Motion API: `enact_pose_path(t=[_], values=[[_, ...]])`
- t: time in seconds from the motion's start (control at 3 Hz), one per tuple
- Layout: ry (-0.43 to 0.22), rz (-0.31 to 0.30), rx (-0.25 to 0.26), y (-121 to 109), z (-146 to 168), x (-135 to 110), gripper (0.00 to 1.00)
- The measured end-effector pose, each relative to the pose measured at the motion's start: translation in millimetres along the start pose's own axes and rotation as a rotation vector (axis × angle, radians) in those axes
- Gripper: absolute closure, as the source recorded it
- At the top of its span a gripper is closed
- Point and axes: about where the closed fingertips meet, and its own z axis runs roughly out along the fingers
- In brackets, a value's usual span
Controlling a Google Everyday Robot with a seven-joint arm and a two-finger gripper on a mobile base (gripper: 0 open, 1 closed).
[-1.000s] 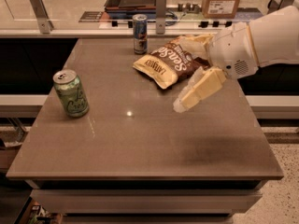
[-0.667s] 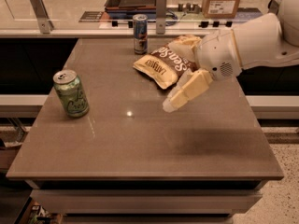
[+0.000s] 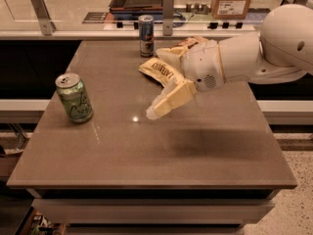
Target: Knock green can over
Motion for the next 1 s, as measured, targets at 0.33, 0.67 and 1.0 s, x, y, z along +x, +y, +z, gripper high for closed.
enact_pose_path(t=[0.33,0.67,1.0], values=[[-0.073,-0.002,0.010,4,21,-6,0.00],[-0.162,0.010,0.011,0,46,-6,0.00],[-0.242,0.018,0.005,-5,72,-6,0.00]])
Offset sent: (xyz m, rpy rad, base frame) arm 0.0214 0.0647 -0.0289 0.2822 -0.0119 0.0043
